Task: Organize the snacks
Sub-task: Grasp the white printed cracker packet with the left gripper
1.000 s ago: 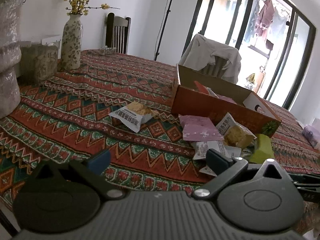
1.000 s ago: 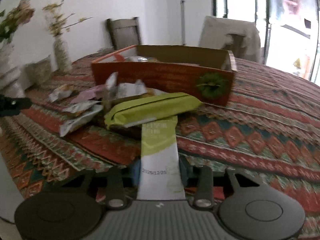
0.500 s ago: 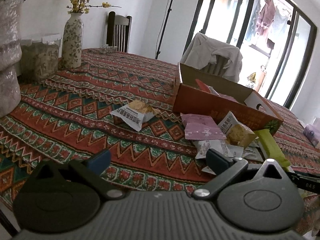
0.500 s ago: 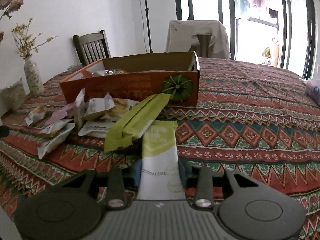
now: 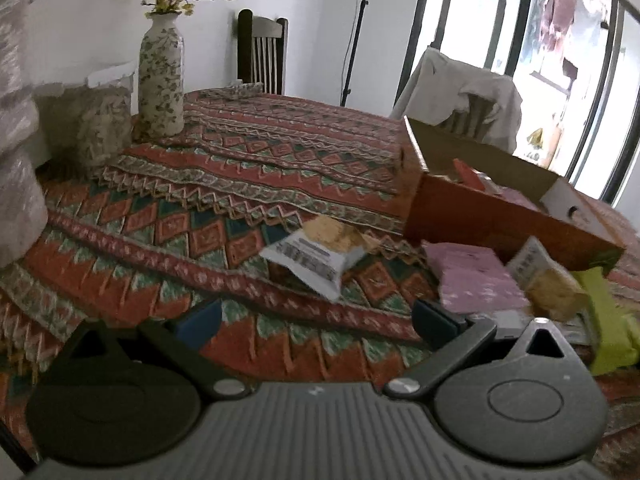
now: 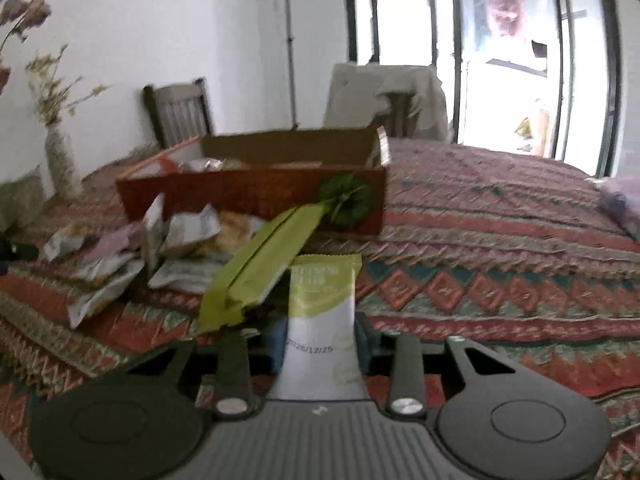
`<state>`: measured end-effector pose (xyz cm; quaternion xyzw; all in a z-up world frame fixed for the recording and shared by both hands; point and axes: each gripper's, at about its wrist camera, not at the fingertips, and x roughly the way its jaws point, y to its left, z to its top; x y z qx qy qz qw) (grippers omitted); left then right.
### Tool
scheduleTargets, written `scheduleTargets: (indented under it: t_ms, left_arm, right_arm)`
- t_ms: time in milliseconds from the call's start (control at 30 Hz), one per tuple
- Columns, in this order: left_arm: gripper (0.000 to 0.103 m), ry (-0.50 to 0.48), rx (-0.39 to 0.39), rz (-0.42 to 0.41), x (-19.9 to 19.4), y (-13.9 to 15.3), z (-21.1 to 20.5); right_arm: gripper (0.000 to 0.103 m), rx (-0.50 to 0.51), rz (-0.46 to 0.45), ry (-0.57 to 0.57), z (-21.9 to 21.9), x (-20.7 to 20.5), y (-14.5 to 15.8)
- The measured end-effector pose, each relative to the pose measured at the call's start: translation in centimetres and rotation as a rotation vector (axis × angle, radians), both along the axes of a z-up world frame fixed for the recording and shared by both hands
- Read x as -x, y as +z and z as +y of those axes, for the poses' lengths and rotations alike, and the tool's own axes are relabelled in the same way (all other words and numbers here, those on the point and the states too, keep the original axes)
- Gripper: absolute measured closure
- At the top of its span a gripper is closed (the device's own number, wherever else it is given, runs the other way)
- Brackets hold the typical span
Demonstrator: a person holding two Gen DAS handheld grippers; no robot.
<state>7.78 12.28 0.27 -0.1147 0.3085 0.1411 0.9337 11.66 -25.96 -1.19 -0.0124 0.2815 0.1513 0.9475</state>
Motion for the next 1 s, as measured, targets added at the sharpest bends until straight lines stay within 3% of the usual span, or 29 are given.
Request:
scheduleTargets:
  t_ms: [333,500,733,800,933,1000]
  left_arm:
    - [0.0,-0.039,-0.035,0.046,-4.7,-0.5,1.1]
    - [0.0,-0.063,-0.06,0.103,-6.7,-1.5,1.1]
    - [0.001,-0.067,-0.07,0.108,-7.9,-2.1,1.0]
    - [0.011,-0.063,-0.08,0.102,-8.0,-2.2,0.8]
    - [0.043,-0.065,-0.063,0.073,-7.8,-1.9,1.3]
    - [0.045,-0.062,-0.043,0.059,-7.6,-1.8,1.6]
  right_arm:
    - [0.069,-0.015,-0.051,-0.054,-0.6,-1.5,0.9]
    - [0.069,-0.02,-0.061,-0.046,-0.2,-2.3,1.2]
    - [0.069,-0.022,-0.071,-0.025,0.6,-2.7,1.3]
    - [0.069,-0.028,-0.076,-0.022,0.7,-2.8,1.3]
    - [0.069,-0.032,-0.08,-0.024,0.8,-3.0,1.4]
    - [0.069,-0.033,-0.085,-0.021,0.9,-3.0,1.6]
